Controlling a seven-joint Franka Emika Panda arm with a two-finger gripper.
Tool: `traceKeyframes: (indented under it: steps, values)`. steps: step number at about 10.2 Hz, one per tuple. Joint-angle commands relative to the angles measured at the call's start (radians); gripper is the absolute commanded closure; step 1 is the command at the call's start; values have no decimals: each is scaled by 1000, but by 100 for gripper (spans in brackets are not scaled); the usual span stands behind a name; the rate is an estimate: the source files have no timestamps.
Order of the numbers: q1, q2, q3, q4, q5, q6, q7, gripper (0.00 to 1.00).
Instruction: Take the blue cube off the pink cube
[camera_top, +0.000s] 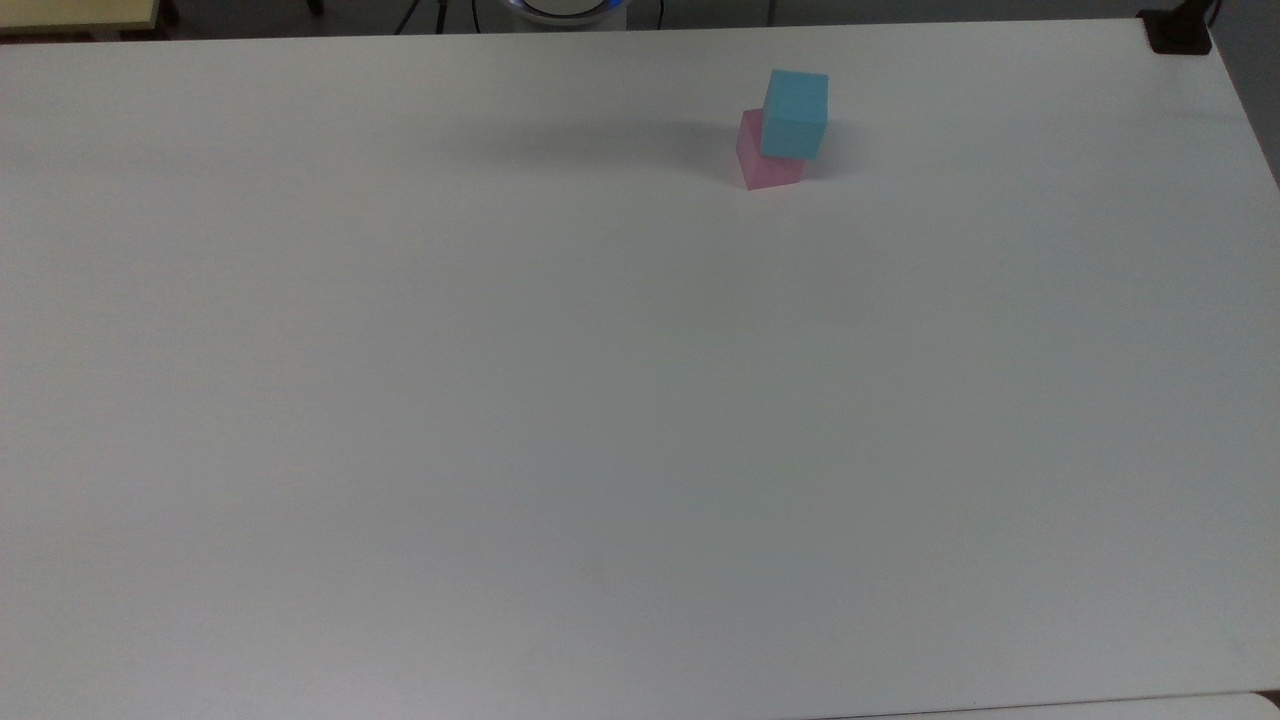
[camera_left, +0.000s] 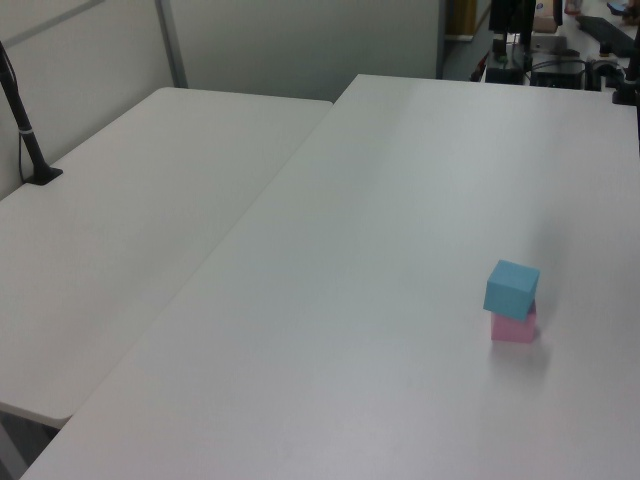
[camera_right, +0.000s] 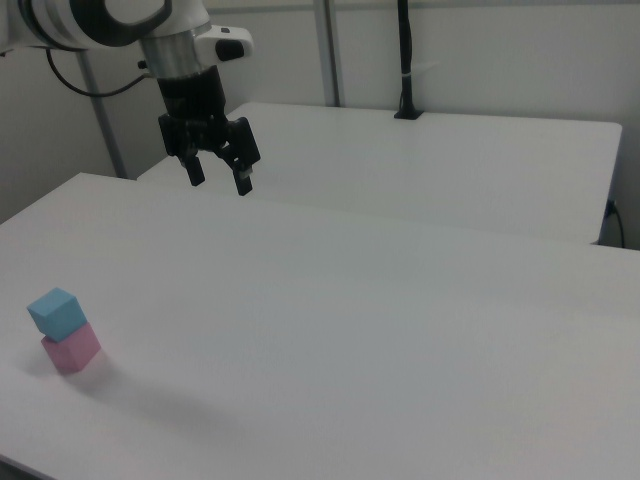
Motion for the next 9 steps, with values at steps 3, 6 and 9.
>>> traceKeyframes:
  steps: [3, 6, 9]
  values:
    - [11, -2, -13, 12, 9, -20, -19, 0]
    - [11, -2, -13, 12, 10, -20, -19, 0]
    - [11, -3, -15, 12, 19, -32, -35, 0]
